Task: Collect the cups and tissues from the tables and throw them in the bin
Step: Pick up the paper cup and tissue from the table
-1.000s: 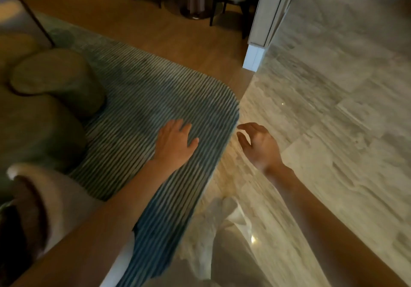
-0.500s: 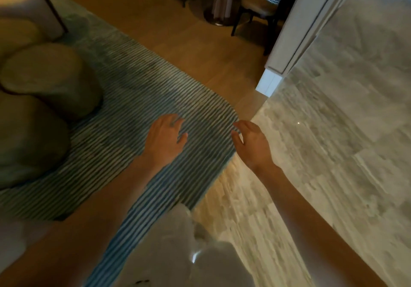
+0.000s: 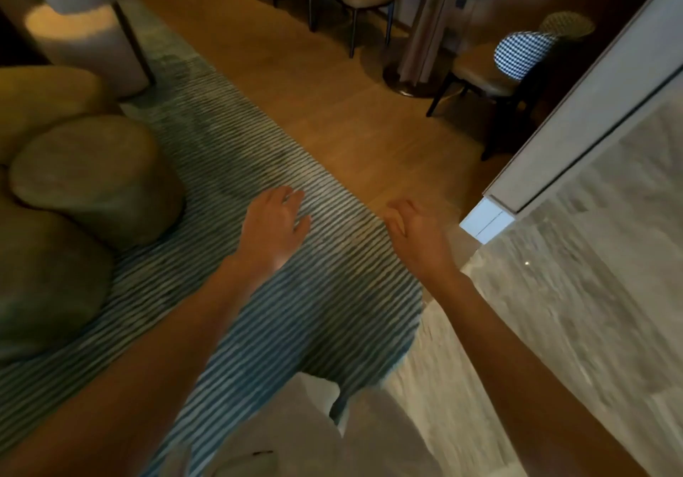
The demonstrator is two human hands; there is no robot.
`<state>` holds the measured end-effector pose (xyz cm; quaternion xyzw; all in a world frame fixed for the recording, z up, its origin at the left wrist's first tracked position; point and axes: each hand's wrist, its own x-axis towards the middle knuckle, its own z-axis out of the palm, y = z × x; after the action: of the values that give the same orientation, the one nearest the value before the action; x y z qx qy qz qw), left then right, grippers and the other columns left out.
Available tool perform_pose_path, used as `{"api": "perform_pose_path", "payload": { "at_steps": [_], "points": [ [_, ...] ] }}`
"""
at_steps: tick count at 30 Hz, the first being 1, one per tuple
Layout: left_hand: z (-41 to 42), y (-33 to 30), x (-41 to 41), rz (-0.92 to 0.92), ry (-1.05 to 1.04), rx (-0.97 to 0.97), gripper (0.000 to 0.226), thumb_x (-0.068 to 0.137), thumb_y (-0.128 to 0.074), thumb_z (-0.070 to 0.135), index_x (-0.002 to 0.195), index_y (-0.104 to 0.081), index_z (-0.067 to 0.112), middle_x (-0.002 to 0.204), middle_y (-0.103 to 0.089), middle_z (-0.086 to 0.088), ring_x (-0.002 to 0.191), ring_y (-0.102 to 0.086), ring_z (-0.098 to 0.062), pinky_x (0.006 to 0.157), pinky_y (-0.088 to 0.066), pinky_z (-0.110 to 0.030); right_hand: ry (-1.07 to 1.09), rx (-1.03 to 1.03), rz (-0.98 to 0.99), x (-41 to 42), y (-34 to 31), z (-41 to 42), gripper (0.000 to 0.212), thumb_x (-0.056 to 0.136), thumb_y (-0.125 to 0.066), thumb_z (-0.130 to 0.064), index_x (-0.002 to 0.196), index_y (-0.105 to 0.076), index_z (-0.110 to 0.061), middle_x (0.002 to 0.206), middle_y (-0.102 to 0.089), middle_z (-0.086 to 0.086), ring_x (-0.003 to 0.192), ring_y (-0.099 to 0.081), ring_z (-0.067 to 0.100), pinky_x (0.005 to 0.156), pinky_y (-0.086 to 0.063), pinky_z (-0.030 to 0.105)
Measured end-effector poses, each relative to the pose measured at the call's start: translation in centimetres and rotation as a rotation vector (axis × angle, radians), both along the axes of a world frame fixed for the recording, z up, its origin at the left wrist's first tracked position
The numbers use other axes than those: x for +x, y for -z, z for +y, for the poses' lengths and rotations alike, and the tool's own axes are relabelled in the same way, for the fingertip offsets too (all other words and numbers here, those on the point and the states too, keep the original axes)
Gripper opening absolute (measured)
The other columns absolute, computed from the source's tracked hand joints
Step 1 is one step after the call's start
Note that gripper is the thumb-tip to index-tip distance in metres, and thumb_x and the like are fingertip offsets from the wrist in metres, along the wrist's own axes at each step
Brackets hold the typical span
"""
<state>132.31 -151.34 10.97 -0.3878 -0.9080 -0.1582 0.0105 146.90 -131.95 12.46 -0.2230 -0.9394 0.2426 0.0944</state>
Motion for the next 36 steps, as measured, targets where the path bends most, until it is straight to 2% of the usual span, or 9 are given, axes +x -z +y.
{"api": "perform_pose_path", "payload": {
  "at_steps": [5, 9, 11, 13, 18, 27, 31, 36],
  "points": [
    [6.0, 0.8, -7.3, -0.015, -0.021, -0.028, 0.045, 0.091, -0.057, 0.030, 0.125, -0.056, 0.002, 0.120, -0.060, -0.019, 0.111, -0.054, -0.036, 0.098, -0.042, -0.044, -0.029, -0.035, -0.026, -7.4, 1.7, 6.3, 0.035, 0.100, -0.043, -0.027, 0.128, -0.054, -0.009, 0.127, -0.056, 0.011, 0.115, -0.052, 0.026, 0.098, -0.039, 0.033],
    [12.1, 1.9, -14.7, -0.031, -0.065, -0.067, 0.050, 0.092, -0.047, 0.038, 0.129, -0.053, 0.005, 0.128, -0.056, -0.018, 0.119, -0.050, -0.035, 0.103, -0.038, -0.042, -0.101, -0.030, -0.011, -15.6, 2.4, 13.2, 0.038, 0.097, -0.042, -0.025, 0.121, -0.059, -0.002, 0.119, -0.059, 0.018, 0.106, -0.055, 0.032, 0.089, -0.039, 0.031],
    [15.5, 2.2, -18.9, -0.025, -0.084, -0.095, 0.050, 0.095, -0.047, 0.038, 0.134, -0.047, 0.009, 0.135, -0.051, -0.014, 0.125, -0.045, -0.031, 0.106, -0.035, -0.042, -0.112, -0.020, 0.031, -20.4, 2.5, 17.4, 0.034, 0.094, -0.047, -0.022, 0.115, -0.062, 0.002, 0.112, -0.061, 0.021, 0.102, -0.056, 0.035, 0.088, -0.040, 0.033],
    [19.0, 1.7, -23.1, -0.013, -0.118, -0.102, 0.050, 0.095, -0.046, 0.040, 0.136, -0.045, 0.012, 0.139, -0.047, -0.011, 0.128, -0.041, -0.030, 0.107, -0.033, -0.042, -0.126, -0.007, 0.074, -25.3, 2.1, 21.4, 0.030, 0.094, -0.052, -0.017, 0.114, -0.063, 0.002, 0.111, -0.061, 0.020, 0.103, -0.056, 0.035, 0.090, -0.044, 0.039],
    [25.2, -0.7, -31.7, -0.023, -0.283, -0.134, 0.051, 0.095, -0.045, 0.041, 0.138, -0.042, 0.014, 0.141, -0.044, -0.009, 0.129, -0.038, -0.029, 0.108, -0.032, -0.041, -0.280, -0.014, 0.029, -37.6, 0.2, 28.9, 0.033, 0.098, -0.049, -0.024, 0.123, -0.060, -0.006, 0.119, -0.059, 0.016, 0.113, -0.051, 0.030, 0.095, -0.041, 0.041],
    [29.5, 0.7, -46.9, -0.140, -0.433, -0.152, 0.052, 0.095, -0.047, 0.038, 0.140, -0.041, 0.012, 0.144, -0.042, -0.012, 0.132, -0.036, -0.031, 0.109, -0.032, -0.044, -0.486, -0.032, -0.030, -57.6, 2.3, 33.6, 0.034, 0.099, -0.047, -0.026, 0.127, -0.057, -0.008, 0.127, -0.055, 0.012, 0.124, -0.045, 0.027, 0.103, -0.037, 0.038],
    [31.4, 1.6, -57.1, -0.128, -0.477, -0.127, 0.053, 0.096, -0.046, 0.037, 0.142, -0.039, 0.011, 0.146, -0.038, -0.013, 0.135, -0.033, -0.031, 0.111, -0.029, -0.042, -0.511, 0.032, -0.029, -68.0, 3.4, 34.9, 0.035, 0.099, -0.047, -0.027, 0.127, -0.057, -0.009, 0.128, -0.055, 0.011, 0.127, -0.044, 0.026, 0.103, -0.036, 0.037],
    [33.0, 0.7, -69.7, -0.099, -0.524, -0.149, 0.052, 0.096, -0.045, 0.039, 0.141, -0.039, 0.012, 0.148, -0.035, -0.014, 0.136, -0.029, -0.031, 0.111, -0.029, -0.041, -0.541, 0.087, -0.062, -81.4, 1.4, 36.1, 0.037, 0.100, -0.045, -0.029, 0.131, -0.055, -0.010, 0.133, -0.053, 0.008, 0.130, -0.040, 0.023, 0.104, -0.036, 0.036]
  ]
}}
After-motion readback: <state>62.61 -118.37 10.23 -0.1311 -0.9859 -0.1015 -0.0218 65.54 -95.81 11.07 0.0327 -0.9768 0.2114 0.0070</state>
